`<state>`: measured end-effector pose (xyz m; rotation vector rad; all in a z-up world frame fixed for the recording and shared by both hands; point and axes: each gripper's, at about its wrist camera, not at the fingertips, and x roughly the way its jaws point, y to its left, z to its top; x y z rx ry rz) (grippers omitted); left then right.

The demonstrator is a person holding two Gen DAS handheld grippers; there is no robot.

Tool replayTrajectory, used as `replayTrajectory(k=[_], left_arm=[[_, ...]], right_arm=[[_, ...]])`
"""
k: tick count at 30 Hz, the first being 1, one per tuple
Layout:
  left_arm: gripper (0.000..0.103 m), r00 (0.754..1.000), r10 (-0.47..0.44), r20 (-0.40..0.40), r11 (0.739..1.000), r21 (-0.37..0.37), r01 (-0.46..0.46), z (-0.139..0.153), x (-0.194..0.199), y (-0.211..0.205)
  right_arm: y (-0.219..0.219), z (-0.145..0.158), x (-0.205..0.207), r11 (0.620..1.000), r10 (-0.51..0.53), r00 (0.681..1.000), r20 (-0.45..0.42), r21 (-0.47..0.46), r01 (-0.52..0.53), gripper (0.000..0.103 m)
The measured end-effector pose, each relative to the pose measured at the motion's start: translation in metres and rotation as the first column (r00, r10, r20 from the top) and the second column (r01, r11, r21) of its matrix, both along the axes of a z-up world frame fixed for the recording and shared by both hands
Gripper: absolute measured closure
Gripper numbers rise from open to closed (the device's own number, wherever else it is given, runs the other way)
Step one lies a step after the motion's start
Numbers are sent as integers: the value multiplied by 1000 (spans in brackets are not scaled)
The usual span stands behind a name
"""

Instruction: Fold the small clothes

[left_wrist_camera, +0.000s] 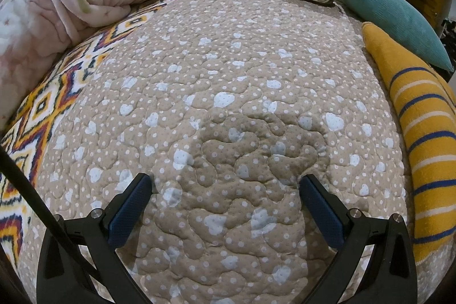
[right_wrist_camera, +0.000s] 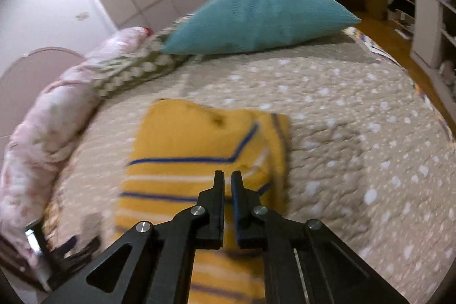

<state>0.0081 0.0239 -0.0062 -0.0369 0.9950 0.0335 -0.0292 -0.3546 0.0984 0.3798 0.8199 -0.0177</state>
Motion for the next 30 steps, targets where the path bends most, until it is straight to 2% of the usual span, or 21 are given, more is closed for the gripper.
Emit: replayTrajectory(k=[3,5,7,9,11,13,16,20,23,26,30], left_arm=[[0,1000,-8,-2,1000,1,8,3,-3,-1],[1,1000,-22,17,1000,-15,22,10,-10,1],[1,999,-17,40,999,-30,18,18,-21,3],[1,997,-13,79,999,-43,17,31,-34,2],[1,991,-53,120,998,-32,57,47,-49,-11],[1,984,-90,150,995,-16,94,59,-60,-25],[1,967,-173,185,984,2,176,75,-73,-60],[1,945,-282,162,959,32,281,77,-71,-114],[1,938,-329,105,944,45,327,59,-57,-146],[1,945,-327,13,944,40,327,30,-45,-158],[1,958,-287,5,957,-40,287,22,-44,-149]], right_arm=[[16,-14,-11,999,28,1000,-10,36,-28,94],[22,-36,-21,999,35,997,-62,18,-34,94],[15,-55,-39,999,27,995,-93,21,-25,94],[4,-63,-59,998,21,997,-76,56,-17,94],[-2,-58,-78,998,21,998,-59,57,-18,94],[-1,-45,-91,1000,12,999,-32,13,-12,93],[3,-25,-104,1000,16,999,42,-16,-15,88],[9,-23,-98,999,21,997,80,-29,-19,86],[6,-43,-91,1000,2,999,38,-16,-2,86],[0,-63,-95,1000,0,999,45,19,-1,86],[-8,-70,-103,997,16,995,94,69,-22,86]])
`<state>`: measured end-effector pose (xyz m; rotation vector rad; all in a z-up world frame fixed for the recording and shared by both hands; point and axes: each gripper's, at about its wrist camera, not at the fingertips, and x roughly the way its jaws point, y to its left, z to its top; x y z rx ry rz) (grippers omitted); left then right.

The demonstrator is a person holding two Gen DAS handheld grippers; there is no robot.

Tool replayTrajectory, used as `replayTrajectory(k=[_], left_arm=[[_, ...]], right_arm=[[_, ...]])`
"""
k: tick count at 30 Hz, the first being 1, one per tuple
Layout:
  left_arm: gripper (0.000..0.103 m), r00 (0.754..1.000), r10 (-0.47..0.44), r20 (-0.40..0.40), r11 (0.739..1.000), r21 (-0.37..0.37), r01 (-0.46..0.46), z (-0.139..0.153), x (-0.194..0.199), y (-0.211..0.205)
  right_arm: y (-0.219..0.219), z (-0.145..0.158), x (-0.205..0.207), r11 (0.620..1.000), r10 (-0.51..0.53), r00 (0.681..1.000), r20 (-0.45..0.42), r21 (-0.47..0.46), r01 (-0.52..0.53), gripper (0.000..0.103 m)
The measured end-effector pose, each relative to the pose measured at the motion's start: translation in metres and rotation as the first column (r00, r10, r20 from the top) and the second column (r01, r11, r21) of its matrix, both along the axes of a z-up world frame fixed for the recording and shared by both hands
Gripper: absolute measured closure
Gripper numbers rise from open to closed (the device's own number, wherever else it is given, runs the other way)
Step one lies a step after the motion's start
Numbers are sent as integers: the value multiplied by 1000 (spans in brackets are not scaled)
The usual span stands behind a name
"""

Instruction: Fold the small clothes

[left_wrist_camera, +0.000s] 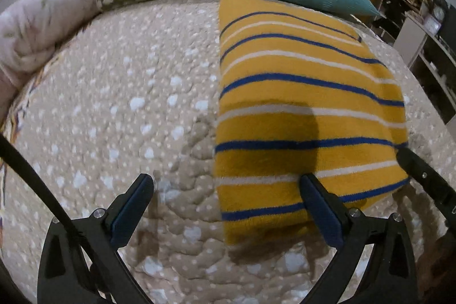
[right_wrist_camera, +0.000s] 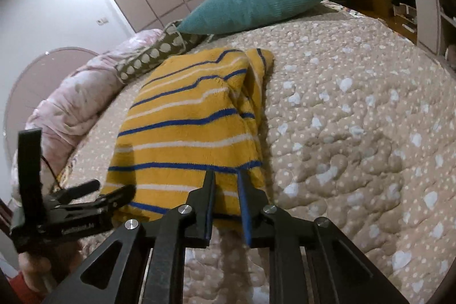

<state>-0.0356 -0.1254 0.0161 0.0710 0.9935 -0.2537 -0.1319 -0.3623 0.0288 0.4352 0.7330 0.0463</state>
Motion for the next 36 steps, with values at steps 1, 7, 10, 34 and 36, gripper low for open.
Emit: replayTrajectory(k=[1,7,10,34,36], left_arm=[[1,1000,2,-1,1000,-3,-2,-1,-1,1],[1,1000,24,-19,999,-23,-25,-3,-19,6],[1,999,14,-42,1000,-3,-14,-4,-31,8],[0,998,27,57,994,108,-33,-15,-56,-11],[0,999,33,42,993,110,-37,-12,-55,-12]], right_arm=[[-3,-2,0,1000,2,1000,5,21,-2,86],[-11,-7,-1,996,2,1000,28,92,-5,86],[-13,-9,-4,993,-1,999,36,119,-3,86],[-52,-27,-12,908,-15,997,78,418,-20,86],[-53,-26,-12,910,-11,997,76,413,-21,86]])
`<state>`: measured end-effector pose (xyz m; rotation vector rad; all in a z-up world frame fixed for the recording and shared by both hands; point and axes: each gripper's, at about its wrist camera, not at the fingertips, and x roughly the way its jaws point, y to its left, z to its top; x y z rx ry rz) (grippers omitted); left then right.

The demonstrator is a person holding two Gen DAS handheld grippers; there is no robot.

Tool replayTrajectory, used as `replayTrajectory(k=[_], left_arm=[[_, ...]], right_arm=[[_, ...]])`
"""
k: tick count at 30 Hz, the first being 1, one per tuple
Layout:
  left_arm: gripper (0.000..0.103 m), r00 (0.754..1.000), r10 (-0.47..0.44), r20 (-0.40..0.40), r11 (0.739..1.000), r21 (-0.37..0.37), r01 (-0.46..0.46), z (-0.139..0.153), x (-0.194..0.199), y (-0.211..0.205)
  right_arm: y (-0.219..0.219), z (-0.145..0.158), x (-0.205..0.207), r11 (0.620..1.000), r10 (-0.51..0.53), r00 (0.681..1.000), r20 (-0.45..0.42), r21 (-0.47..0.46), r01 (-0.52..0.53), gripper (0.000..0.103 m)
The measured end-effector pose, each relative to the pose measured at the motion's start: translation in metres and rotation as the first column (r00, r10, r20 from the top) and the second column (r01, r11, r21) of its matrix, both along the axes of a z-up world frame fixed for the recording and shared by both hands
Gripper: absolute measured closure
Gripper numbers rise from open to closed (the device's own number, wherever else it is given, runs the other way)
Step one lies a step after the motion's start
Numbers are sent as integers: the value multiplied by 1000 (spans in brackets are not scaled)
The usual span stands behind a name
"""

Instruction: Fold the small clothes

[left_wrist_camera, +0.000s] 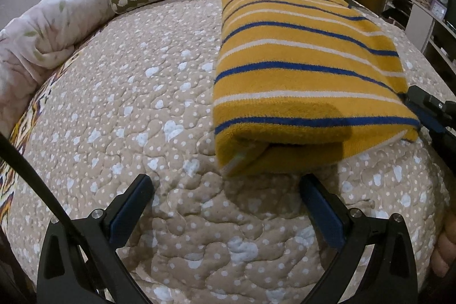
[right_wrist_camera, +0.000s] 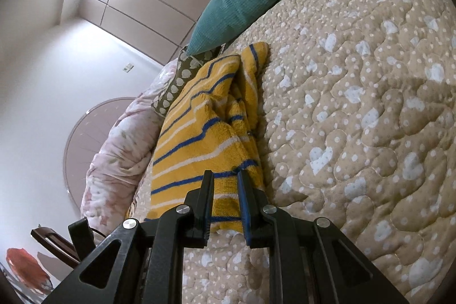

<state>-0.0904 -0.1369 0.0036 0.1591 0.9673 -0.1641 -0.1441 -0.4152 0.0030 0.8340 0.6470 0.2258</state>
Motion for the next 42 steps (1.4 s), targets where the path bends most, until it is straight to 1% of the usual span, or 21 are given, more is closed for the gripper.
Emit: replayTrajectory(k=[2,4,7,10,15,20,30,38,40,42], left_arm=[[0,1000,11,-14,1000,9,-11,4,-1,0],[2,1000,12,1,1000,23,-12,13,-5,-3],[3,996,-1,90,998,58,-5,35,-15,-8],[3,985,-11,172,994,106,-8,56,-23,-12],[3,974,-20,226,989,146,-14,72,-25,-15],[3,972,-33,232,984,177,-9,76,-22,-17],[2,970,-35,242,980,198,-14,79,-18,-18],[2,974,-44,220,980,201,-1,73,-11,-21],[2,973,-51,224,981,194,7,75,-3,-23],[2,971,-44,237,987,158,6,86,18,-24]], right_arm=[[0,1,1,1000,2,1000,-2,-7,-2,85],[1,2,1,1000,4,1000,-2,-11,-4,85],[2,3,3,1000,6,1000,-3,-19,-6,85],[4,4,5,1000,7,1000,-4,-21,-7,84],[4,4,6,1000,7,1000,-5,-24,-8,84],[7,5,7,999,6,1000,-7,-42,-7,84],[8,5,7,999,6,1000,-7,-42,-6,84],[8,5,7,999,6,1000,-8,-41,-6,84],[8,5,7,999,5,1000,-8,-41,-6,84],[8,5,7,999,5,1000,-8,-41,-5,84]])
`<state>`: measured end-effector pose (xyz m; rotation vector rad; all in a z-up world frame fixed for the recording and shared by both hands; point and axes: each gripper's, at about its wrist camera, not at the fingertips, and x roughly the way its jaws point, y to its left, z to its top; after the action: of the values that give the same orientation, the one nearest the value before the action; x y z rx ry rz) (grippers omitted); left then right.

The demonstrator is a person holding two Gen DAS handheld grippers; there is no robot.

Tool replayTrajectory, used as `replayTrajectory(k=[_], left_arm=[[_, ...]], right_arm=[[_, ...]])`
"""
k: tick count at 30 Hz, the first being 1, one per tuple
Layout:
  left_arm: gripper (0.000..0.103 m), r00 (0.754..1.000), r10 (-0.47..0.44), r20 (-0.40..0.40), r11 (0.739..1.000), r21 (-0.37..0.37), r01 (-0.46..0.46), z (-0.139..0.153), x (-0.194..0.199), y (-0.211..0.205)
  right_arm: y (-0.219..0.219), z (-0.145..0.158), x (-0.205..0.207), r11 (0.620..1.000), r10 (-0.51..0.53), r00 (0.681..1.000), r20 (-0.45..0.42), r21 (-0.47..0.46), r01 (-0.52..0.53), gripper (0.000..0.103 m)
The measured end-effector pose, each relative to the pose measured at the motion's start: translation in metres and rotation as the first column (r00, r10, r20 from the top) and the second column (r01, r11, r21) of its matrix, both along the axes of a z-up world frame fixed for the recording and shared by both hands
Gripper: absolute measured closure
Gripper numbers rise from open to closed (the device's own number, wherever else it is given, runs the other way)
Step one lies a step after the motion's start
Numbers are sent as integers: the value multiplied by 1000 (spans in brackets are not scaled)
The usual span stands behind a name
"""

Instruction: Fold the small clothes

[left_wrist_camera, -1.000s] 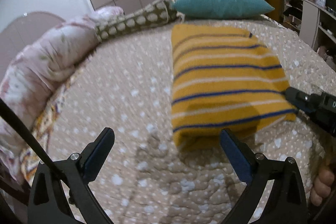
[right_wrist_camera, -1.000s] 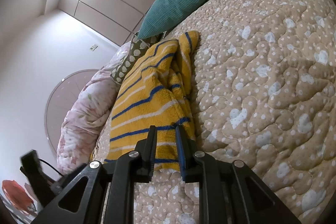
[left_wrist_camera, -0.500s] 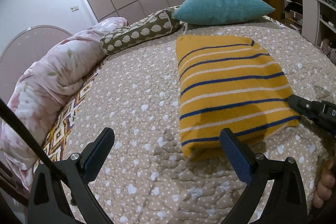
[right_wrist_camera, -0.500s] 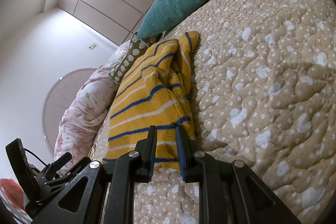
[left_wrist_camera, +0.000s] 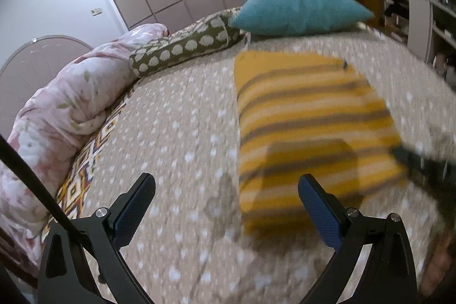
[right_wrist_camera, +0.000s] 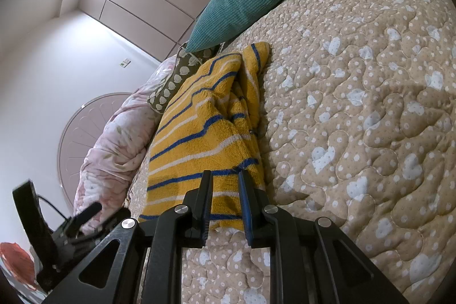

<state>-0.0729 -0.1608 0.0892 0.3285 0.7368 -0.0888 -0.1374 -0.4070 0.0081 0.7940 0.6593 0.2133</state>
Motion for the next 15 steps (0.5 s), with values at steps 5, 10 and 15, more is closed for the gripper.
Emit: replayTrajectory(k=[5,10,15], left_arm=[[3,999,-9,-31,1000,-9,9,7,69,-17],[2,986,-3,-170,999,50,11,-33,136,-45],[4,989,-48,-137,985,159,70,-28,148,-86]], right_arm=[[0,0,0,1000,0,1000,-1,-4,0,84],[2,0,0,1000,3,1000,-2,-9,-3,84],[3,2,3,1000,15,1000,1,-16,-15,79]])
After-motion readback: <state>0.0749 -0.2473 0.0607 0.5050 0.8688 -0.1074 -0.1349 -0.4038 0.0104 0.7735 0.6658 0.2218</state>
